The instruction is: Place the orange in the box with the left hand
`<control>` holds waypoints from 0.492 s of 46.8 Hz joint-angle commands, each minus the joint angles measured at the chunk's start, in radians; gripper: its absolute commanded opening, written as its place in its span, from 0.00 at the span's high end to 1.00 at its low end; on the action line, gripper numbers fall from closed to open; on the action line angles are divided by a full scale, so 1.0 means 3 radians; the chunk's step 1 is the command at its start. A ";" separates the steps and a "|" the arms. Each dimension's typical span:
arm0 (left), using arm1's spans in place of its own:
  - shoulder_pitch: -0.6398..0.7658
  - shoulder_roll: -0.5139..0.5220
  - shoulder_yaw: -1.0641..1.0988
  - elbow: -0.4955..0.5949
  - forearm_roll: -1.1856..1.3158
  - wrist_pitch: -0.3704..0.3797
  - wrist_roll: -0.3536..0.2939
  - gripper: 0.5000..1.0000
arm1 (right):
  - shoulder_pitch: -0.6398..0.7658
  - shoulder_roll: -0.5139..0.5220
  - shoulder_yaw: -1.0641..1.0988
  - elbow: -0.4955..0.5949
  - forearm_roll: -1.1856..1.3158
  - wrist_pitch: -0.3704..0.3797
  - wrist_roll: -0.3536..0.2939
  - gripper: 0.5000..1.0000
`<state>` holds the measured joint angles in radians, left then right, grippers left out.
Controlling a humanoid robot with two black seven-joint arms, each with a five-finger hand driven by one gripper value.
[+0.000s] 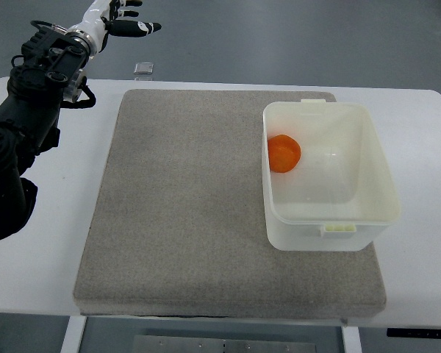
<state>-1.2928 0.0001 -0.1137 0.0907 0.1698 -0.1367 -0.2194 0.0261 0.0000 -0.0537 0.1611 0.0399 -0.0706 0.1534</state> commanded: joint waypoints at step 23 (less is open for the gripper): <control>0.0397 0.0000 -0.0403 -0.0210 -0.1138 -0.0255 -0.0455 0.40 | 0.0000 0.0000 0.0000 0.0000 0.0000 0.0000 0.0000 0.15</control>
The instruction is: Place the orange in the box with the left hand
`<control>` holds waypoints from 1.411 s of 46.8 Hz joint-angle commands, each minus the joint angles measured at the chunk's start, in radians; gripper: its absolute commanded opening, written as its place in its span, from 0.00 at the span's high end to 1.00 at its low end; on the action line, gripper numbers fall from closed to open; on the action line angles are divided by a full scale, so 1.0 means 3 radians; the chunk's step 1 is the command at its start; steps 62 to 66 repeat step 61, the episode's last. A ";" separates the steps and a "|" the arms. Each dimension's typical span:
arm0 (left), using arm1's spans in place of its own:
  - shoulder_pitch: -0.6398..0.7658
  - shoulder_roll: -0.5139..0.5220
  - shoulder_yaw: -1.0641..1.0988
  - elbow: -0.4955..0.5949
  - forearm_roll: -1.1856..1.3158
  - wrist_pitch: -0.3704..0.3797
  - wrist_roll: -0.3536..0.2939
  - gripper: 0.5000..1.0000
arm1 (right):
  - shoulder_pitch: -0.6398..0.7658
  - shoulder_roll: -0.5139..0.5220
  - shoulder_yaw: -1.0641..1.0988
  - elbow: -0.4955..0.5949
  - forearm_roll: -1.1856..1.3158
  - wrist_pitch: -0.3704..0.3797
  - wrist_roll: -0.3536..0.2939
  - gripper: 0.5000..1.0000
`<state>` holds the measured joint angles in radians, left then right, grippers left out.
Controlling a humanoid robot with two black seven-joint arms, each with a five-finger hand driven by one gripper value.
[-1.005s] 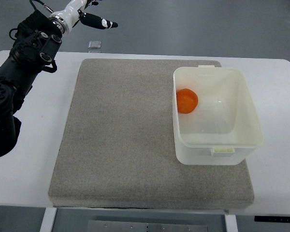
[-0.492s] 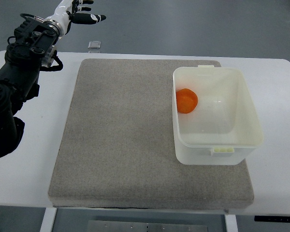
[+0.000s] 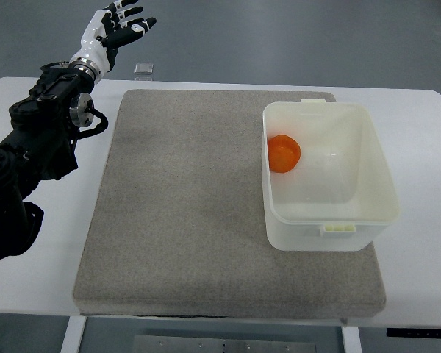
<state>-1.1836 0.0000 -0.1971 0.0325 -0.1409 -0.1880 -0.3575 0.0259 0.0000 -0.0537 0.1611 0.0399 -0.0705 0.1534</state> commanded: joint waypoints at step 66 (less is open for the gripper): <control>0.0356 0.0000 -0.1521 -0.0206 -0.0579 -0.0432 -0.0041 0.01 | -0.0005 0.0000 0.0020 0.0000 0.0020 -0.0015 0.0000 0.15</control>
